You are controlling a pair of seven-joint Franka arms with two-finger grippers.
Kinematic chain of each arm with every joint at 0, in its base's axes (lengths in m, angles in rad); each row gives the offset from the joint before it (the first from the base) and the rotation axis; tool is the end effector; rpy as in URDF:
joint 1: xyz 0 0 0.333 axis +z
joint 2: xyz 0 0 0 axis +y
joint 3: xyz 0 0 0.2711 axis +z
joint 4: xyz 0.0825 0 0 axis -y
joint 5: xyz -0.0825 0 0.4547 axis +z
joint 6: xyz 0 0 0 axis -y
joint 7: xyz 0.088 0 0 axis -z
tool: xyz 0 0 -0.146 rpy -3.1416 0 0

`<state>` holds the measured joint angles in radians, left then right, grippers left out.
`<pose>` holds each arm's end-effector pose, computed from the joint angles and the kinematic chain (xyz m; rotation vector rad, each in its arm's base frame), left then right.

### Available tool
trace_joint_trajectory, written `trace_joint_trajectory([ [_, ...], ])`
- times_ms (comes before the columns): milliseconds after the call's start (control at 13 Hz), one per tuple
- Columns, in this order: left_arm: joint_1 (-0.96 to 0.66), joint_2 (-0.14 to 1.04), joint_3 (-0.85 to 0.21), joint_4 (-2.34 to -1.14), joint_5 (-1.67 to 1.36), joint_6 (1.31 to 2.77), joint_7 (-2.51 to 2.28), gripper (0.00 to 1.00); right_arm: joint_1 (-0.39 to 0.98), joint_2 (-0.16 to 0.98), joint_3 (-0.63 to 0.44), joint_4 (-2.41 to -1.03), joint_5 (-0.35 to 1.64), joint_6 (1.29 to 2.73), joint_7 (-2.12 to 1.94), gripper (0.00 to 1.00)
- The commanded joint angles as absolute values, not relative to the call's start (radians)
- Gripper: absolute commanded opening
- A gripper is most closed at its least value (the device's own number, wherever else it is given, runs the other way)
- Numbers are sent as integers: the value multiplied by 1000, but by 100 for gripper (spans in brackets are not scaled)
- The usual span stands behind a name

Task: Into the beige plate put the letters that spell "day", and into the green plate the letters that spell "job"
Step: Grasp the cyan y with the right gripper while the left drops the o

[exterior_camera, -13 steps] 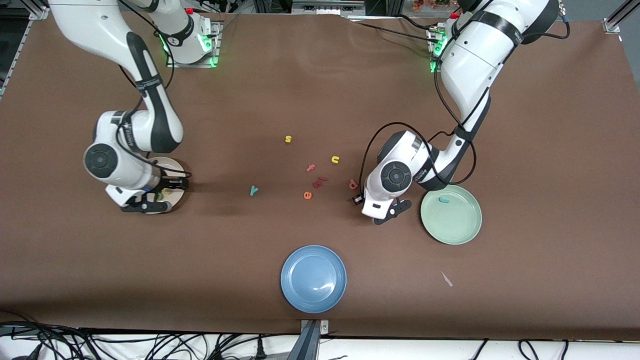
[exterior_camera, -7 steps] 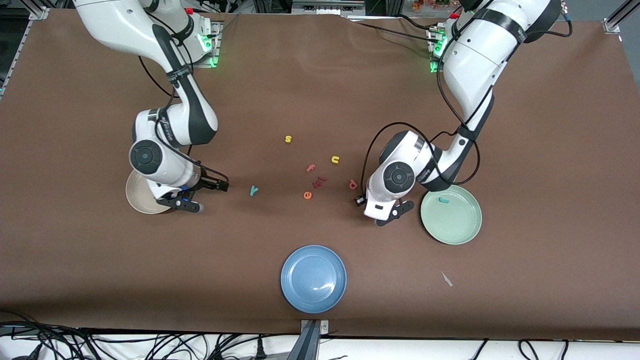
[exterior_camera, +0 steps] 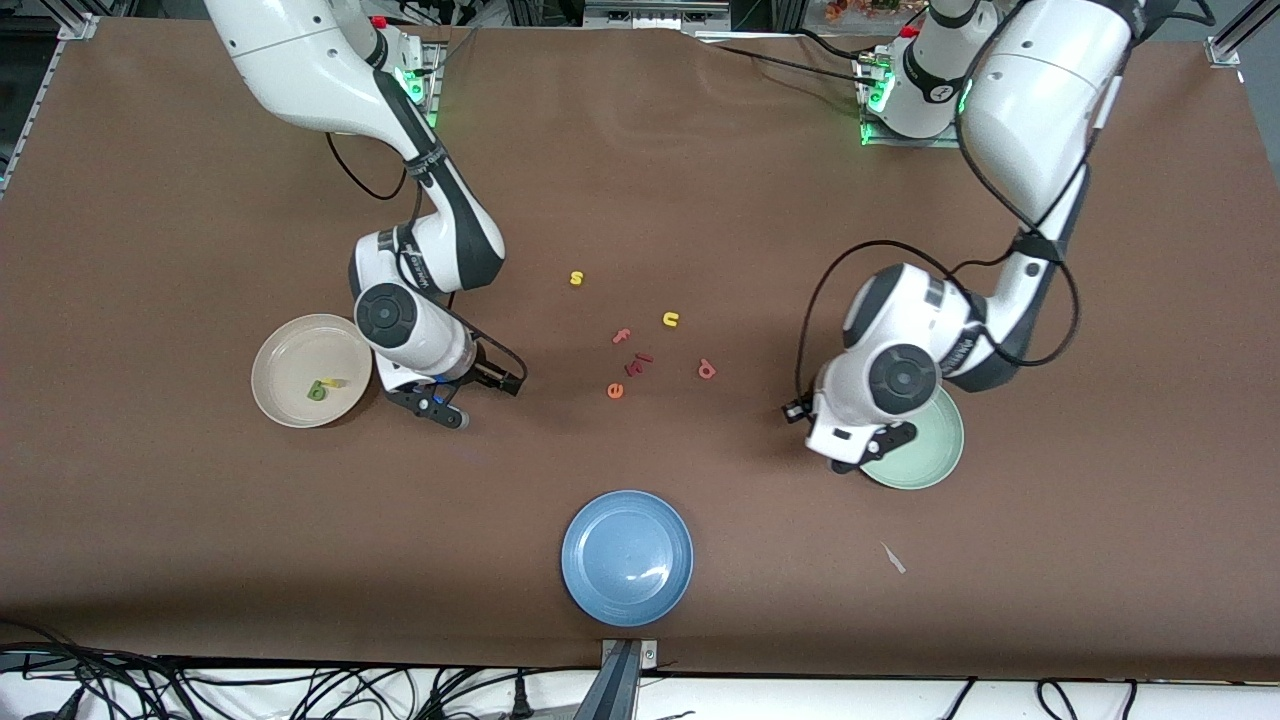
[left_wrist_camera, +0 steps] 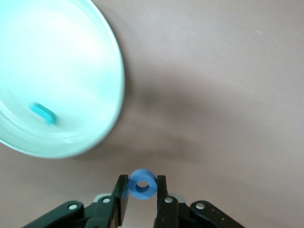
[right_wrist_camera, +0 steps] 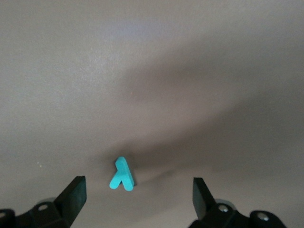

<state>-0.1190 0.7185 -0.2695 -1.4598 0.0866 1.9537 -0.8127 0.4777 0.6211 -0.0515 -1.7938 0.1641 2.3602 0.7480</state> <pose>0.6728 -0.2520 0.1438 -3.0255 -0.6606 0.3473 0.6071 0.2813 0.0705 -3.0270 0.6652 0.1384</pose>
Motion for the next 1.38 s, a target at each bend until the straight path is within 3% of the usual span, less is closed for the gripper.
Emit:
trace_joint_trajectory([
  [0,-63,703,-276,-1491,114,1937,-688,12,494,643,-55,-1770,186,2375,782,98],
  [230,-16,736,-275,-1491,115,1939,-660,12,495,655,-55,-1770,186,2378,782,89],
  [690,17,807,-275,-1479,112,1954,-612,15,509,676,-55,-1770,186,2402,784,80],
  [767,17,807,-275,-1477,107,1954,-614,31,509,678,-55,-1770,186,2404,782,75],
  [844,17,807,-275,-1476,103,1954,-621,84,509,678,-55,-1770,186,2405,782,68],
  [920,18,802,-276,-1476,100,1951,-615,100,509,680,-55,-1770,184,2405,782,60],
  [1304,-8,762,-328,-1471,97,1944,-766,100,509,683,-54,-1770,186,2404,781,9],
])
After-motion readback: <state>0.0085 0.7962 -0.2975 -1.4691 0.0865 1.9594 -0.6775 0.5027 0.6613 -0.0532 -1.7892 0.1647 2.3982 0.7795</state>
